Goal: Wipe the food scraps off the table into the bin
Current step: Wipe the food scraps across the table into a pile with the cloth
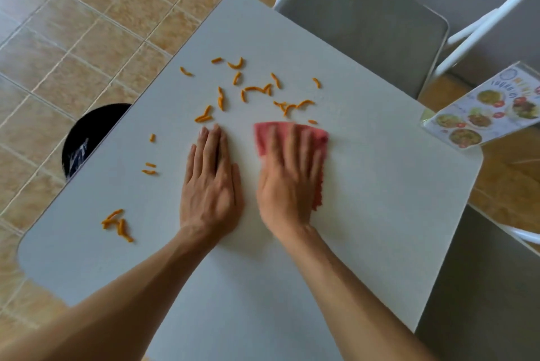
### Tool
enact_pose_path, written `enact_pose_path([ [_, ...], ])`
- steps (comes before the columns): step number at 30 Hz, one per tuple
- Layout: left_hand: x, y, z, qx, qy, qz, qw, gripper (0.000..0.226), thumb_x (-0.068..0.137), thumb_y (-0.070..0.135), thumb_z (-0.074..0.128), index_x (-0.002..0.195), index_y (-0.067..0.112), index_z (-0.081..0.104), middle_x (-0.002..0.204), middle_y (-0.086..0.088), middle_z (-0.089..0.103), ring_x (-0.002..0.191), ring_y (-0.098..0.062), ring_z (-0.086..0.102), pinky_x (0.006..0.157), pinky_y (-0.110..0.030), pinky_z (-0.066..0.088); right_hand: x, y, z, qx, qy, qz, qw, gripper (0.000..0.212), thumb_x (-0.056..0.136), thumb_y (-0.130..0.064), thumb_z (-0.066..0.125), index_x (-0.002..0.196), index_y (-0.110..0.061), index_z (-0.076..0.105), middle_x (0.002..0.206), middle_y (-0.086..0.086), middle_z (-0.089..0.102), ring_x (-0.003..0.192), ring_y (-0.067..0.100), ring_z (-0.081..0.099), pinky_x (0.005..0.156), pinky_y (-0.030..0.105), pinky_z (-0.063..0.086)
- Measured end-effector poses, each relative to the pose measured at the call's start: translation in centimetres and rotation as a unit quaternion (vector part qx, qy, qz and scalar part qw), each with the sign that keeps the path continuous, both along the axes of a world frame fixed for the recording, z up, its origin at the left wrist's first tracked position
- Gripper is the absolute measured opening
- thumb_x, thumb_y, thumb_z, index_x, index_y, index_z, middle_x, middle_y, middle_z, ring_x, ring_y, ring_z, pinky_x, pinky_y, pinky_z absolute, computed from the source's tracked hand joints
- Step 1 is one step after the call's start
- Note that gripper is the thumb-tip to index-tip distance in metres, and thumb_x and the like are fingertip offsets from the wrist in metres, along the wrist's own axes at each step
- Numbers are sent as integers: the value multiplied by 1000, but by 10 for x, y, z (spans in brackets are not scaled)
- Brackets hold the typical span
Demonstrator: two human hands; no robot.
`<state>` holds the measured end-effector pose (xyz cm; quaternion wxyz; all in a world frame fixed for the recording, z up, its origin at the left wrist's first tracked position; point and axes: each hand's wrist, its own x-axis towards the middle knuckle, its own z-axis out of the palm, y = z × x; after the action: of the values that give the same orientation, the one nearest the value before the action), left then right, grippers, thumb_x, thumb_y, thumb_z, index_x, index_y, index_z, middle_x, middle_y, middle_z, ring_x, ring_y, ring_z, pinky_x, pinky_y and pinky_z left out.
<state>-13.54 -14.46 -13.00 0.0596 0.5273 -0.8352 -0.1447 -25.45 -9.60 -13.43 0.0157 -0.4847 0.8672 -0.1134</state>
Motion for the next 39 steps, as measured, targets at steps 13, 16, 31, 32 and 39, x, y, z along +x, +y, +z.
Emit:
enact_pose_path([
  [13, -1, -4, 1, -7, 11, -5, 1000, 58, 103, 27, 29, 153, -1, 24, 163, -14, 19, 153, -24, 9, 124, -40, 8, -52, 35, 9, 29, -20, 246, 969, 50, 105, -34, 40, 154, -23, 40, 165, 6, 31, 155, 28, 23, 124, 54, 23],
  [16, -4, -3, 2, -2, 12, -2, 1000, 58, 102, 27, 28, 153, -1, 23, 163, -14, 17, 153, -25, 8, 124, -41, 9, -101, 52, 13, 92, 15, 143, 985, 57, 106, -42, 25, 159, -22, 28, 168, 10, 21, 156, 32, 17, 125, 54, 19],
  [31, -3, -2, 1, 0, 24, -2, 1000, 57, 102, 26, 25, 152, -2, 24, 163, -15, 18, 153, -25, 8, 124, -41, 9, -35, -124, 8, 63, -10, 141, 988, 66, 98, -43, 12, 158, -23, 30, 168, 6, 23, 156, 30, 17, 127, 52, 5],
  [32, -4, -2, 1, 0, 27, -3, 1000, 58, 102, 26, 24, 152, -3, 25, 163, -15, 19, 153, -25, 9, 124, -42, 10, -42, -123, 9, 66, -22, 199, 977, 67, 97, -43, 12, 158, -22, 31, 168, 5, 24, 156, 29, 17, 127, 51, 7],
  [39, -2, -3, 2, -1, 35, -5, 999, 57, 101, 25, 29, 152, -2, 27, 163, -14, 19, 153, -26, 10, 123, -43, 12, -99, -96, -4, 16, 3, -58, 998, 58, 103, -36, 25, 154, -13, 39, 163, 13, 33, 152, 35, 28, 126, 51, 16],
])
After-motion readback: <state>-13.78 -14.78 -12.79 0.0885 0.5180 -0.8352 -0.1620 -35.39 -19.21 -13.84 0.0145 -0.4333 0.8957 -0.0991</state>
